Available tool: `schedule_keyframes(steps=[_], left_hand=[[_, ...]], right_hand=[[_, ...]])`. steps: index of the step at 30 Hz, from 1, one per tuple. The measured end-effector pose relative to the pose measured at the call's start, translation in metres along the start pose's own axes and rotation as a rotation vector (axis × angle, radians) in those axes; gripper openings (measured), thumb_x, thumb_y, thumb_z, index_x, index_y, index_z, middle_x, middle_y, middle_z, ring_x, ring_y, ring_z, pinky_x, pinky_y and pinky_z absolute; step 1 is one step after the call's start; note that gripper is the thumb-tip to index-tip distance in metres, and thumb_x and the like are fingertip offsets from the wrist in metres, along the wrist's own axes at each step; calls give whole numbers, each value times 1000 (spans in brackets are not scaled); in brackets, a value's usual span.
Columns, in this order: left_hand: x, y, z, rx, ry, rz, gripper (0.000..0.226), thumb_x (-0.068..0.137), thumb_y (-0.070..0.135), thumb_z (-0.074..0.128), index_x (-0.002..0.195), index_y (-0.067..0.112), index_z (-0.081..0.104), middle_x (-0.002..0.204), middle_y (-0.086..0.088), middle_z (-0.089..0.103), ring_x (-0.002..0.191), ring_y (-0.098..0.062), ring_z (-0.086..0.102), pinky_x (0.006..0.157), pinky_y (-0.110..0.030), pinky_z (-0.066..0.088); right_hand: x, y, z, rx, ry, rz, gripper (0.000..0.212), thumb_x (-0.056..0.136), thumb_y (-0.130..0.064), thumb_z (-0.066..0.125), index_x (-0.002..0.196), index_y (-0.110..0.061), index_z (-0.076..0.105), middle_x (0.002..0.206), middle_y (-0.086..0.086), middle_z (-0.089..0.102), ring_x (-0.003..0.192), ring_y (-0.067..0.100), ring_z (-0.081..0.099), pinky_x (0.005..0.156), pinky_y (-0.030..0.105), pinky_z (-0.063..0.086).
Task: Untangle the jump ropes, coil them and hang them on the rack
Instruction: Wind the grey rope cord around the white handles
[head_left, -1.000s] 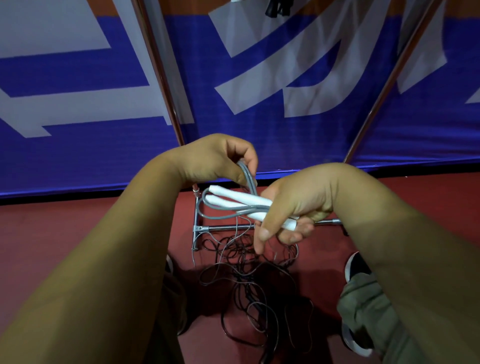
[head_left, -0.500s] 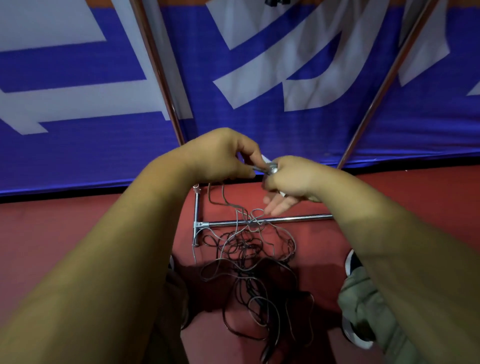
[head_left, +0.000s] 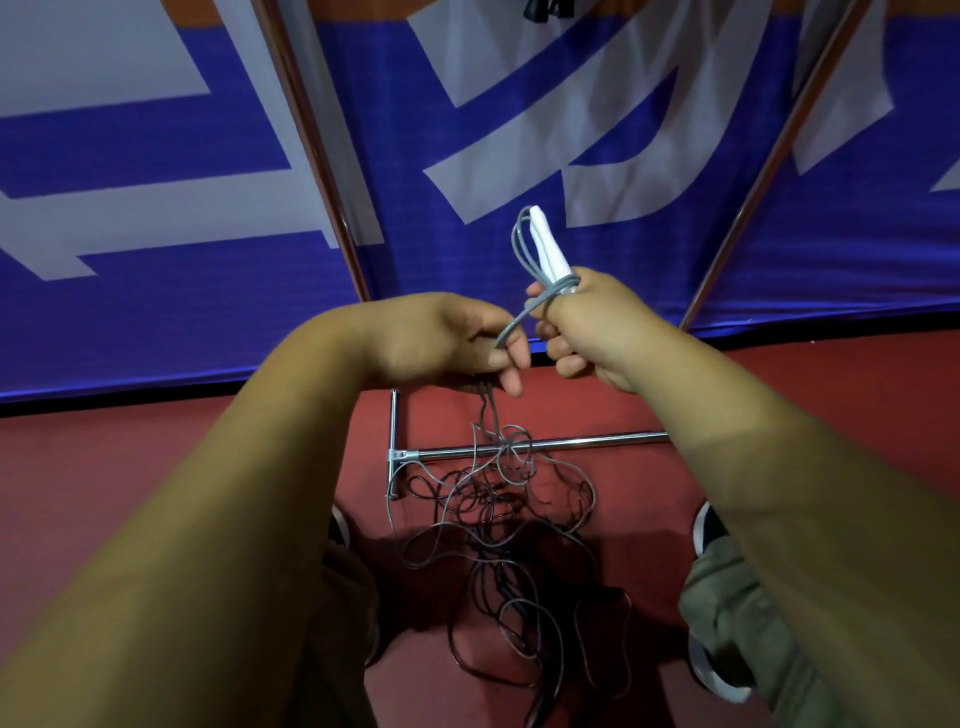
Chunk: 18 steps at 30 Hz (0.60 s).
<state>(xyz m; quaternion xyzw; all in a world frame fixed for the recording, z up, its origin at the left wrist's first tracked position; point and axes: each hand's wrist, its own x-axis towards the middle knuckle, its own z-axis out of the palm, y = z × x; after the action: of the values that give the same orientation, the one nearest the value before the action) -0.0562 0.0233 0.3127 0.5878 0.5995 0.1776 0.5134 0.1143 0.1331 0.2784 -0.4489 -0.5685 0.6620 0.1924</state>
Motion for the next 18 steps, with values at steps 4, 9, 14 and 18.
schedule_keyframes(steps=[4, 9, 14, 18], left_hand=[[-4, 0, -3, 15, 165, -47, 15, 103, 5, 64, 114, 6, 74, 99, -14, 79, 84, -11, 74, 69, -15, 55], [0, 3, 1, -181, 254, -22, 26, 103, 27, 64, 113, 4, 68, 96, -15, 77, 85, -22, 74, 78, -26, 58], [20, 4, 9, -515, 425, -1, 56, 93, 67, 64, 113, 15, 72, 75, -4, 64, 50, -16, 44, 83, -43, 61], [30, 2, 15, -853, 389, 36, 33, 94, 53, 69, 106, 23, 76, 55, 8, 38, 36, -6, 23, 53, -22, 43]], right_hand=[[0, -4, -3, -54, -81, -16, 17, 102, -7, 59, 115, -16, 56, 70, 5, 50, 45, 10, 33, 43, 21, 24], [0, -6, -7, -248, -66, -95, 21, 99, -12, 65, 116, -18, 56, 75, 7, 57, 47, 13, 42, 45, 27, 33], [-4, -4, 3, -465, -53, -181, 29, 91, -14, 62, 119, -17, 56, 77, 9, 62, 53, 20, 53, 49, 32, 45], [-4, -4, 6, -412, -120, -145, 19, 87, -10, 62, 105, -11, 57, 66, 5, 58, 46, 16, 46, 48, 29, 39]])
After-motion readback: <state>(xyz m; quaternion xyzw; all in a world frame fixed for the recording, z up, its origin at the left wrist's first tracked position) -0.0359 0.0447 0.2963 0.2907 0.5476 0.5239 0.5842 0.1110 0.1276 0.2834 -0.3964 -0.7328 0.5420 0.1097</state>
